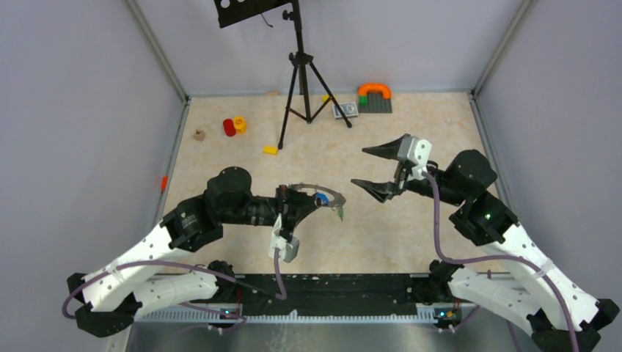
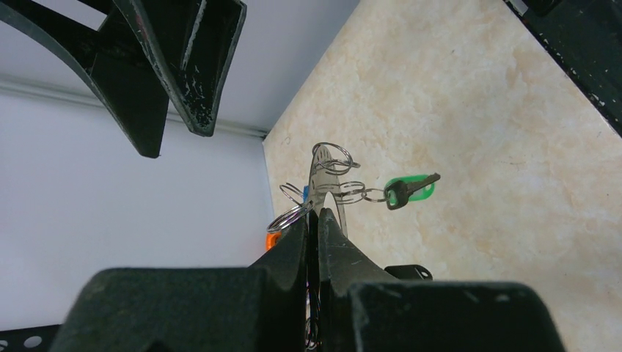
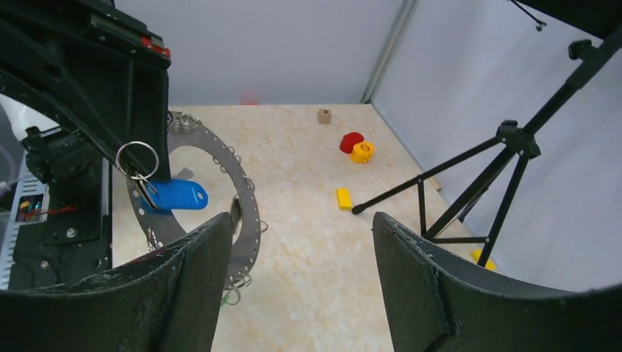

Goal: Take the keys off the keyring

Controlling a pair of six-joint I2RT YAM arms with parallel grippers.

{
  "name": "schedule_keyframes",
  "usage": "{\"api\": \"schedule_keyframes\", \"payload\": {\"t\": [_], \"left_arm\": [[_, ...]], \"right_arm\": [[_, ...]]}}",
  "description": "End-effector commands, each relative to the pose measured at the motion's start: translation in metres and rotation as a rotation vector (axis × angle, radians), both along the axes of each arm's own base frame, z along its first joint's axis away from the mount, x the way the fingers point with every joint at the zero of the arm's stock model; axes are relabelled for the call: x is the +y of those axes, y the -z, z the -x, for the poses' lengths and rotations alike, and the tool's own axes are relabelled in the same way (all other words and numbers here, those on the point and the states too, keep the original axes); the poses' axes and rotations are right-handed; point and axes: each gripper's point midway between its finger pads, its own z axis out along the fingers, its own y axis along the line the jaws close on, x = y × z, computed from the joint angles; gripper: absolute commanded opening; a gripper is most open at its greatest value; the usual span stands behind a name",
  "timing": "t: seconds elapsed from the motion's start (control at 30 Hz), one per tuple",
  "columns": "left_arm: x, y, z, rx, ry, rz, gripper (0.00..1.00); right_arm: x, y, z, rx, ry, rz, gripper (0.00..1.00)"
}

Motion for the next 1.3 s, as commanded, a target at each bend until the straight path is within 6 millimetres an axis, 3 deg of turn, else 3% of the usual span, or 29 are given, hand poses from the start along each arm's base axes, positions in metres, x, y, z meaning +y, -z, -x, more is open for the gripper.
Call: {"api": "schedule_keyframes", "payload": {"t": [0.0,0.27,0.5,0.63,0.77,1.1,1.27], "left_arm": [[-0.002,-0.035,0.004,-0.087,0.042,0.072,0.0],[-0.006,-0.04,0.005,-0.107,0.062,0.075,0.0],[-0.008,-0.046,0.003,-0.119,0.062,0.095,0.0],[-0.008,-0.045,0.0,-0.119,0.044,0.093,0.0],[-0.006,-0.045,-0.001,-0.119,0.032,0.093,0.0],[-0.005,-0.044,-0.004,-0.117,0.014,0.09,0.0],[-0.004,-0.045,-0.003,-0.116,0.015,0.091,0.0]], "right_arm": [[0.003,-0.024,0.012,-0.145,-0.074,-0.015,0.68],[0.01,-0.023,0.018,-0.207,-0.114,0.043,0.64],[0.04,-0.019,0.035,-0.269,-0.136,0.136,0.62],[0.053,-0.016,0.049,-0.256,-0.167,0.143,0.47],[0.058,-0.012,0.053,-0.222,-0.174,0.138,0.44],[0.069,0.011,0.071,-0.14,-0.265,0.176,0.53],[0.073,0.021,0.073,-0.121,-0.286,0.204,0.51]]}}
